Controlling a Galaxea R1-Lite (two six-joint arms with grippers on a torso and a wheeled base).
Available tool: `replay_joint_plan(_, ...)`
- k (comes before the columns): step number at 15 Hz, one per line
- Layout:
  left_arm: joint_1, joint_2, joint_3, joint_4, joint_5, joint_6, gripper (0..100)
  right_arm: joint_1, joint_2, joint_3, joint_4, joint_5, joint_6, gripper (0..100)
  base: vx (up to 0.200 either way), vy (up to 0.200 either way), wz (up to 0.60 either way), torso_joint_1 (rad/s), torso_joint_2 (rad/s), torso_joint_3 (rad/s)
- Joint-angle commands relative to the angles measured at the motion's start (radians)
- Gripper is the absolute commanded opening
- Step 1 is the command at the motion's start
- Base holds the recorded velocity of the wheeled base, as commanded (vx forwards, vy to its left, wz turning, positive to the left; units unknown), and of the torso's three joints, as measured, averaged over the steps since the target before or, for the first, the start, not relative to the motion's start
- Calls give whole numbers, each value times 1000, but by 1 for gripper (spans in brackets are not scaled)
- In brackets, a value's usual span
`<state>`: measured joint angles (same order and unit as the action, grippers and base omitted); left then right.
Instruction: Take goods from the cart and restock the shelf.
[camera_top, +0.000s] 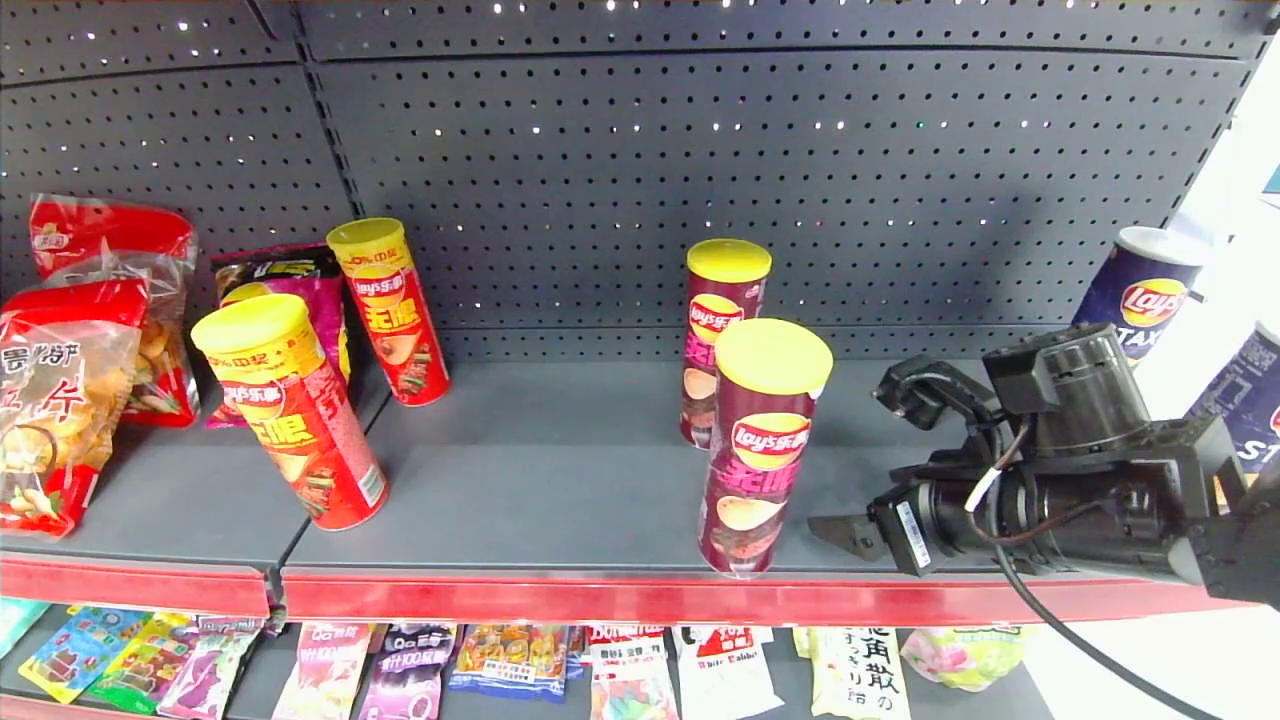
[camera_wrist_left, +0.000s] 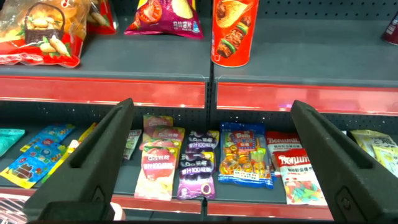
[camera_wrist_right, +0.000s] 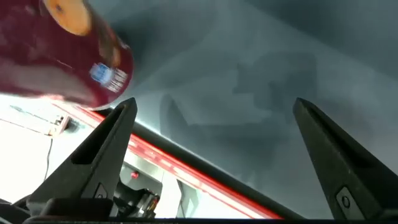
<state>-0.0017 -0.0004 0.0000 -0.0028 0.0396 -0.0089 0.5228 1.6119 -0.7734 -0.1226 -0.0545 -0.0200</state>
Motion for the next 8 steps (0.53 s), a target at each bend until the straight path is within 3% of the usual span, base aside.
replay_joint_plan(1,0,0,0,0,2,0,100,23,28,-1,1,-5,0,100,0,0,0,0,0,0)
replay_joint_plan(8,0,0,0,0,0,0,100,54,95,-21,-46,-54,3,100,0,0,0,0,0,0)
